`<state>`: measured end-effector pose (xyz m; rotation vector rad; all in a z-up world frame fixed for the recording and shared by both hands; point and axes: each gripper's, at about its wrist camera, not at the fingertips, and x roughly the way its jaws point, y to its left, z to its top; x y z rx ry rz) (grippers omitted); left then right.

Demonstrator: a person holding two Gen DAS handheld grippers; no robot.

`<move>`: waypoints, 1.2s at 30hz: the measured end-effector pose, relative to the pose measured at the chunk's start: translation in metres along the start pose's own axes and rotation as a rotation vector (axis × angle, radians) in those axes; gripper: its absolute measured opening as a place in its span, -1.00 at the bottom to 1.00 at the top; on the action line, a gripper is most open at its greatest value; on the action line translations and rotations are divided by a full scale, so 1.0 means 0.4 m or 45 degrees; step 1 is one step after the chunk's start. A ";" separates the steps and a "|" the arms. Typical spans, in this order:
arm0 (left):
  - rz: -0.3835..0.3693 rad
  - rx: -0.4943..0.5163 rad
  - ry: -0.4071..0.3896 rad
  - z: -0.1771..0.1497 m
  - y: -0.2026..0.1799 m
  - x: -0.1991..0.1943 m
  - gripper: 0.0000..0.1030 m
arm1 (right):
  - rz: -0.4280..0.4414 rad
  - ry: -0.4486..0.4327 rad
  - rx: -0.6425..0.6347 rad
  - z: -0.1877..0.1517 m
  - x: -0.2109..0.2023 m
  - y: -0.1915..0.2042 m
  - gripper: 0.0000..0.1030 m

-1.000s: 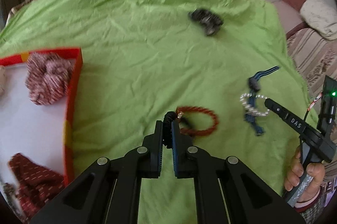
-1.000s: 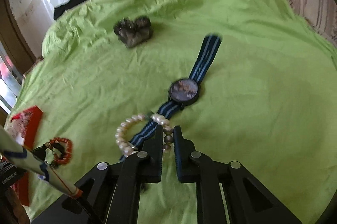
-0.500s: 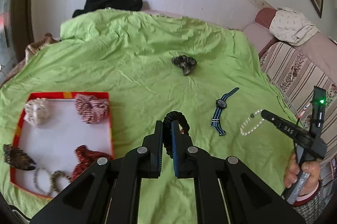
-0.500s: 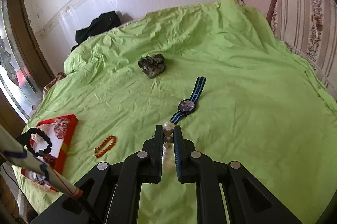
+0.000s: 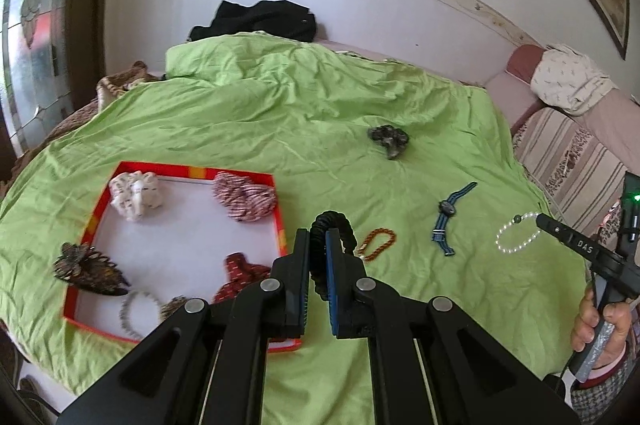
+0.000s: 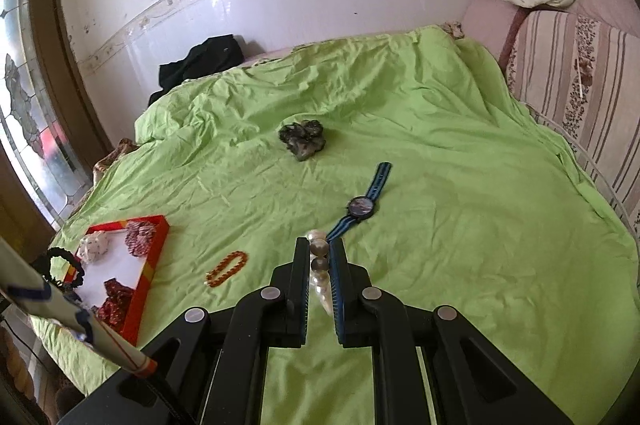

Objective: Organize jewelry
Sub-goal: 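Carry the hair tie and pearl bracelet toward the box lid with both tools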

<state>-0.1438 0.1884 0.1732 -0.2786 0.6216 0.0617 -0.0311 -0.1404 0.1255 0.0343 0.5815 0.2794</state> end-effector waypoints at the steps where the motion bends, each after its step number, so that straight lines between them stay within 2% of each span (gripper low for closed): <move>1: 0.010 0.001 -0.003 -0.003 0.005 -0.005 -0.86 | 0.005 -0.001 -0.011 -0.001 -0.001 0.012 -0.80; 12: 0.163 0.055 -0.014 -0.038 0.020 -0.024 -0.86 | 0.024 0.011 -0.165 -0.066 -0.017 0.123 -0.80; 24: 0.283 0.127 0.007 -0.055 0.011 -0.026 -0.86 | 0.084 0.006 -0.203 -0.100 -0.049 0.168 -0.80; 36: 0.301 0.077 0.016 -0.015 0.090 0.035 -0.86 | 0.100 0.031 -0.313 -0.093 -0.011 0.287 -0.80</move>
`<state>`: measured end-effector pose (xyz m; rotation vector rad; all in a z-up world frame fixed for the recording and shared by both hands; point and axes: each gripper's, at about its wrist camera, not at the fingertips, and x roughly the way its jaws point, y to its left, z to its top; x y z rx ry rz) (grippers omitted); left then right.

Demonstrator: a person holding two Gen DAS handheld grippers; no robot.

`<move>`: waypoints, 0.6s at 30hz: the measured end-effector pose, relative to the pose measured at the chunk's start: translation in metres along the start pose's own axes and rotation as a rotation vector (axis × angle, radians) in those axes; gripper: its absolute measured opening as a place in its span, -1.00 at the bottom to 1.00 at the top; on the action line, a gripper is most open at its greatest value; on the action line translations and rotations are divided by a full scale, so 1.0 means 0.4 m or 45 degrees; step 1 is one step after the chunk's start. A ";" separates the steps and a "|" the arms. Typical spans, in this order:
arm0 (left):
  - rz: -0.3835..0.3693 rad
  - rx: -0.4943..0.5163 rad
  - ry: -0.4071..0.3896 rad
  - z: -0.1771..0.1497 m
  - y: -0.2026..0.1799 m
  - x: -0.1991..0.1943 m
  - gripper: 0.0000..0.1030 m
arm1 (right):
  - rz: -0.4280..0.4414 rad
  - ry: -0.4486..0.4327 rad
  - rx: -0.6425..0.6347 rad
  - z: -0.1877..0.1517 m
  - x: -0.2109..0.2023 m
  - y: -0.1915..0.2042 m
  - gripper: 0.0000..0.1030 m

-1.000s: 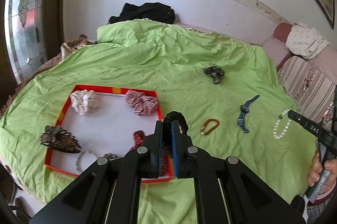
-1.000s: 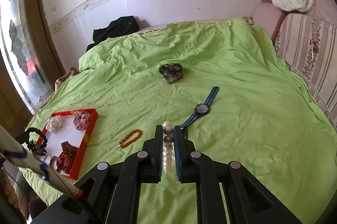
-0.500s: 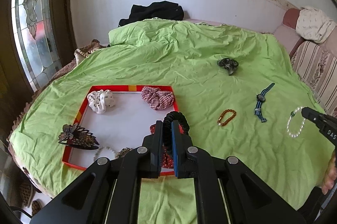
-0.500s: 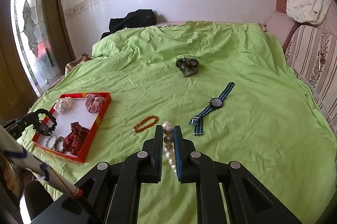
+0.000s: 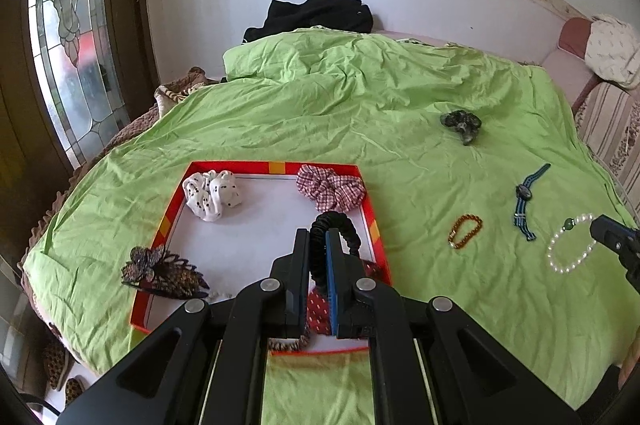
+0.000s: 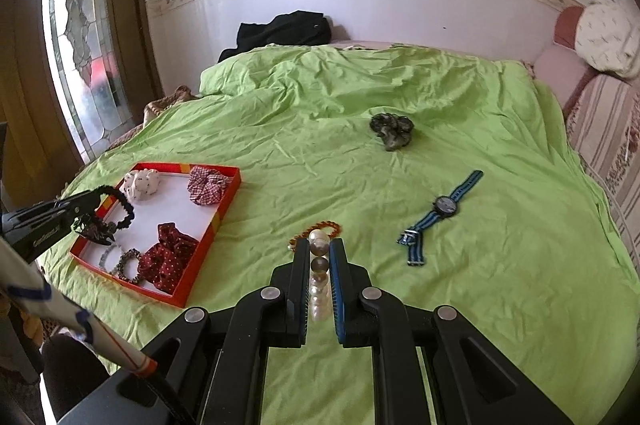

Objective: Organize jewelry
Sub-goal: 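Carry the hair tie and pearl bracelet toward the box lid with both tools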

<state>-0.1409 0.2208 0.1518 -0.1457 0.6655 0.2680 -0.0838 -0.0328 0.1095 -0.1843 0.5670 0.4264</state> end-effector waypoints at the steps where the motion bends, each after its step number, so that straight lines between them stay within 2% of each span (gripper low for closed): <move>1: -0.003 -0.005 0.000 0.005 0.004 0.007 -0.86 | 0.000 0.003 -0.007 0.004 0.005 0.007 -0.80; 13: -0.032 -0.023 -0.050 0.080 0.057 0.093 -0.86 | -0.003 0.052 -0.103 0.046 0.079 0.112 -0.80; 18: -0.027 -0.044 -0.033 0.089 0.104 0.135 -0.86 | 0.017 0.065 -0.132 0.069 0.108 0.163 -0.80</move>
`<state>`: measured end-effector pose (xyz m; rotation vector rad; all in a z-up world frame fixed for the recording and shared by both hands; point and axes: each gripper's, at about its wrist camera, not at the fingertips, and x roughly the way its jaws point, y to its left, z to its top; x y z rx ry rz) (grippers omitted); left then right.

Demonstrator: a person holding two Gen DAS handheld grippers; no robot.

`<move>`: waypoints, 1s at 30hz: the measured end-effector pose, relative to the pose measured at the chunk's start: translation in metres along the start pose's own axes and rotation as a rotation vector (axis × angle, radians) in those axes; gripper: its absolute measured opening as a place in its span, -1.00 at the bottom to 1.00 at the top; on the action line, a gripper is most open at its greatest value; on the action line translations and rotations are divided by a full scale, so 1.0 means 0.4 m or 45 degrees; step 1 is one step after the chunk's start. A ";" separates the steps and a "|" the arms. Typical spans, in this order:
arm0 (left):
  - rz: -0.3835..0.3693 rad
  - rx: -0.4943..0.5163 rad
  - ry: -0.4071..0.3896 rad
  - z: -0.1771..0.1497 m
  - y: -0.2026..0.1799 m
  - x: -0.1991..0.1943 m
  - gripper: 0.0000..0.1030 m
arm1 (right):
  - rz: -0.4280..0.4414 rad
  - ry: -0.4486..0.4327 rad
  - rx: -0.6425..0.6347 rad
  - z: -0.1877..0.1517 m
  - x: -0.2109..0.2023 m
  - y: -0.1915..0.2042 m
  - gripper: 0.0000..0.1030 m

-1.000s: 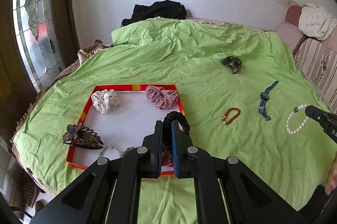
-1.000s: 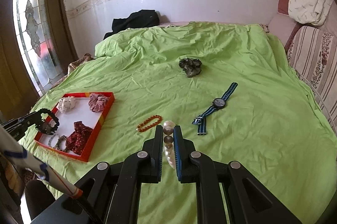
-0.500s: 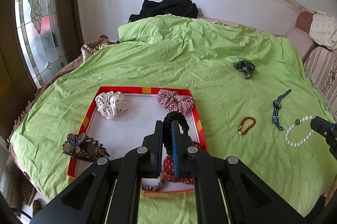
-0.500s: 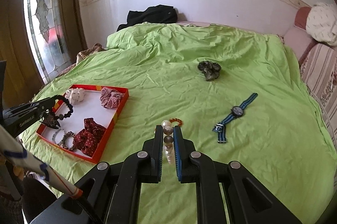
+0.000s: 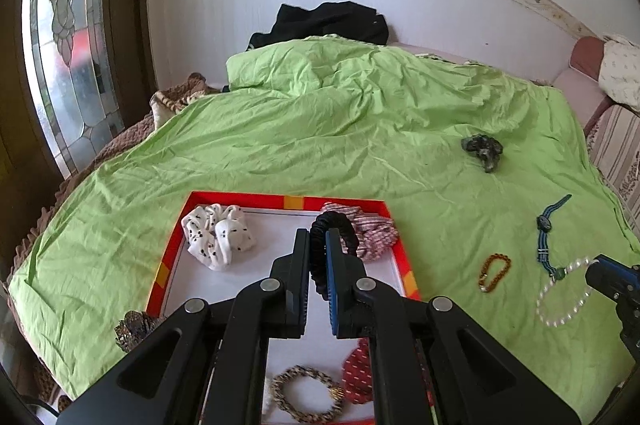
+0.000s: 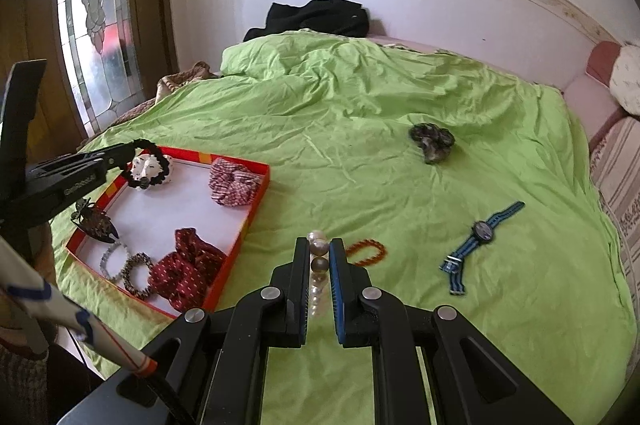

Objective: Organize jewelry
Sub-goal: 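Carry the hair tie and pearl bracelet toward the box lid with both tools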

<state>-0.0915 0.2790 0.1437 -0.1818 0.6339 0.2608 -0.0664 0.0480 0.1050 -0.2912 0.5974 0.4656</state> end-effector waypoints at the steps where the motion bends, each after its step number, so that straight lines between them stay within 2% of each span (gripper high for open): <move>1: 0.000 -0.011 0.006 0.000 0.011 0.007 -0.86 | 0.009 0.003 -0.004 0.007 0.006 0.010 -0.80; 16: -0.034 -0.257 0.085 0.015 0.222 0.096 -0.86 | 0.108 -0.004 -0.094 0.112 0.099 0.165 -0.80; 22: -0.053 -0.286 0.104 0.018 0.249 0.118 -0.86 | 0.159 0.020 -0.108 0.148 0.148 0.217 -0.80; 27: -0.109 -0.314 0.149 0.016 0.265 0.151 -0.86 | 0.229 0.084 -0.098 0.166 0.212 0.273 -0.80; 30: -0.104 -0.320 0.189 0.009 0.275 0.173 -0.86 | 0.274 0.125 -0.081 0.169 0.250 0.313 -0.80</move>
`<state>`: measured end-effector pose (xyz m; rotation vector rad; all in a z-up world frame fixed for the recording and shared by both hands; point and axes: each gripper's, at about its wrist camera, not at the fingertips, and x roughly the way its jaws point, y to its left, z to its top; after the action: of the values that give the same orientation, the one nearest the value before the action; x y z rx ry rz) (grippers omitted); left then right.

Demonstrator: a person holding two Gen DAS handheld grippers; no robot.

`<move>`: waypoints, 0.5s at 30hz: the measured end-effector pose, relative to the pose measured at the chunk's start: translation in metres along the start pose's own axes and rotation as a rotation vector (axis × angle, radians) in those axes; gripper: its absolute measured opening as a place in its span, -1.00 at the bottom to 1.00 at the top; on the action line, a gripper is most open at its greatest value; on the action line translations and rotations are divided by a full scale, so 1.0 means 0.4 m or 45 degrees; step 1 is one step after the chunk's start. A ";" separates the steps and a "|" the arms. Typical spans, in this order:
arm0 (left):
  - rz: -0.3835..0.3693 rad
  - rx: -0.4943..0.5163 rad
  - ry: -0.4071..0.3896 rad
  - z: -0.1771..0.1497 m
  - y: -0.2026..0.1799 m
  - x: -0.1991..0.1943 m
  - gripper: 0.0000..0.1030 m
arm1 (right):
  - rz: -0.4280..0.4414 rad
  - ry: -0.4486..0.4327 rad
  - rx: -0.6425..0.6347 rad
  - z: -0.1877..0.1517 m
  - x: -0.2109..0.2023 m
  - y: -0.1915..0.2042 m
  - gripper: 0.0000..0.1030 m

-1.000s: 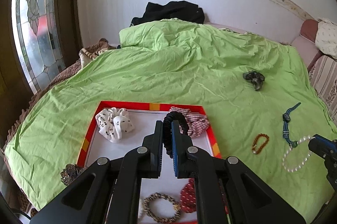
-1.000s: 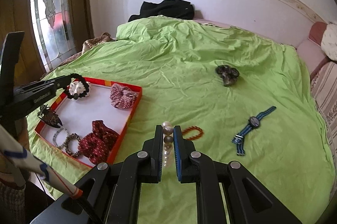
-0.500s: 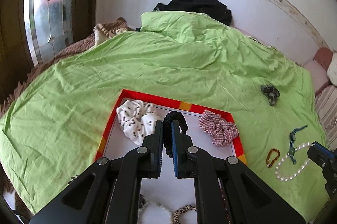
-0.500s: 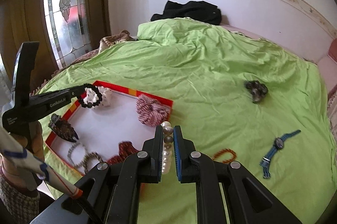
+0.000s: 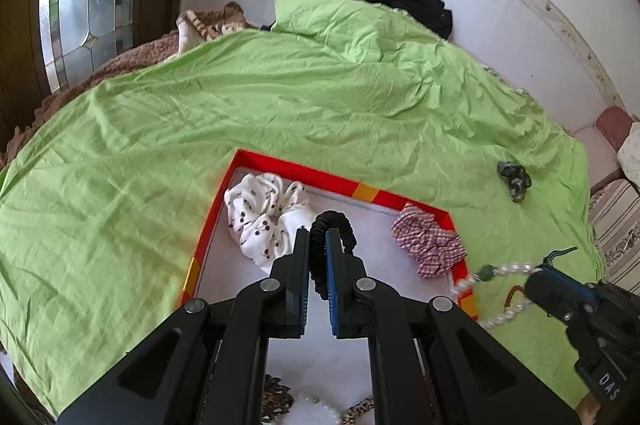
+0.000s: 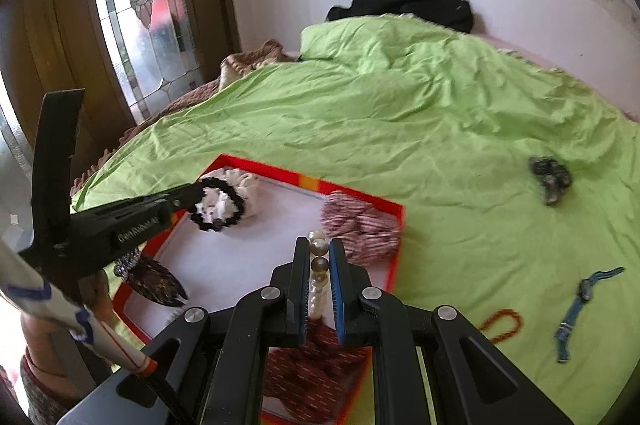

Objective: Organize jewelry
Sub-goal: 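Carry the hair tie and pearl bracelet toward the box lid with both tools, then lower both items into the box lid and open both tools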

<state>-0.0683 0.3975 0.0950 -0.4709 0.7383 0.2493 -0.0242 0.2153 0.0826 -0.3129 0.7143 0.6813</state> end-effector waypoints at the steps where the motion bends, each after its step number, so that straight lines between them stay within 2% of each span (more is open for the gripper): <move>1: 0.010 -0.005 0.015 -0.002 0.005 0.007 -0.86 | 0.019 0.011 0.011 0.003 0.013 0.009 -0.80; 4: 0.048 -0.024 0.064 -0.008 0.026 0.034 -0.86 | 0.059 0.045 0.026 0.005 0.052 0.037 -0.80; 10: 0.054 -0.069 0.168 -0.022 0.055 0.078 -0.86 | 0.103 0.120 0.063 -0.009 0.118 0.054 -0.79; 15: 0.110 -0.067 0.201 -0.029 0.058 0.094 -0.86 | 0.074 0.173 0.095 -0.028 0.163 0.028 -0.79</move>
<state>-0.0570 0.4139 0.0539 -0.5130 0.9094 0.3155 -0.0009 0.2485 0.0290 -0.2723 0.8793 0.6916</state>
